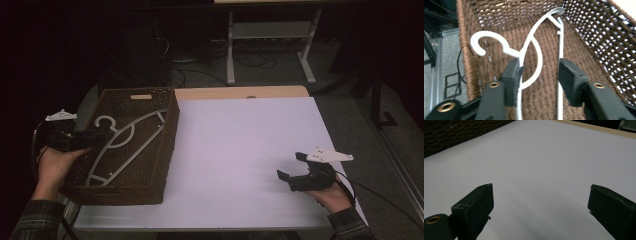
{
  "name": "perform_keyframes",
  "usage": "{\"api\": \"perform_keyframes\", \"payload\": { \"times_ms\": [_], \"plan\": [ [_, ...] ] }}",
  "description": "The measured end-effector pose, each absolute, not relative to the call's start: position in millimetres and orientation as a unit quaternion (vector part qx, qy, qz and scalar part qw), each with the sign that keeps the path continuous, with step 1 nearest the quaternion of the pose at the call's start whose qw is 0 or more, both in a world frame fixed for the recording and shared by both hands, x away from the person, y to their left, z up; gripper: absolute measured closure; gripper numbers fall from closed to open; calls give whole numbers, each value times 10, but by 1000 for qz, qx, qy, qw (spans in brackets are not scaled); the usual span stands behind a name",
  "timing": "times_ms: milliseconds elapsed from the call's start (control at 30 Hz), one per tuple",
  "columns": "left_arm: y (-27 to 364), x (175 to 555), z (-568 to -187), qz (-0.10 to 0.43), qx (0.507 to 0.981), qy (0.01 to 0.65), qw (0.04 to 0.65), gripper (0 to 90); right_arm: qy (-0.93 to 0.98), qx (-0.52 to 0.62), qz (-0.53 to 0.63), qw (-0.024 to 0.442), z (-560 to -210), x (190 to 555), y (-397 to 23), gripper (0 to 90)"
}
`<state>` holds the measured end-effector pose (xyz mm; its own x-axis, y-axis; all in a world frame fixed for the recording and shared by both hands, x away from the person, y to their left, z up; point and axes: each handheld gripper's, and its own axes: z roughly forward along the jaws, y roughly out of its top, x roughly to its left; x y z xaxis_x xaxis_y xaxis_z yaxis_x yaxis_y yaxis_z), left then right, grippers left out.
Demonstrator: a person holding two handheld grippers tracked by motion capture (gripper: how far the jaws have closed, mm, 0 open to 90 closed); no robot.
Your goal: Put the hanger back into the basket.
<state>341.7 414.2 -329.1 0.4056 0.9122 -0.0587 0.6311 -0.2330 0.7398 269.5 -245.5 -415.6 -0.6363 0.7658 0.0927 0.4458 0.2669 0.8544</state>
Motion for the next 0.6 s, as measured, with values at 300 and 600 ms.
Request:
{"api": "perform_keyframes", "payload": {
  "times_ms": [300, 600],
  "plan": [
    [3899, 3379, -3163, 193, 764, 471, 397, 318, 778, 387, 463, 174, -4145, 2690, -2441, 61],
    [3554, 3366, -3047, 175, 768, 439, 432, 169, 777, 387, 464, 174, -4140, 2685, -2447, 61]
  ]
}}
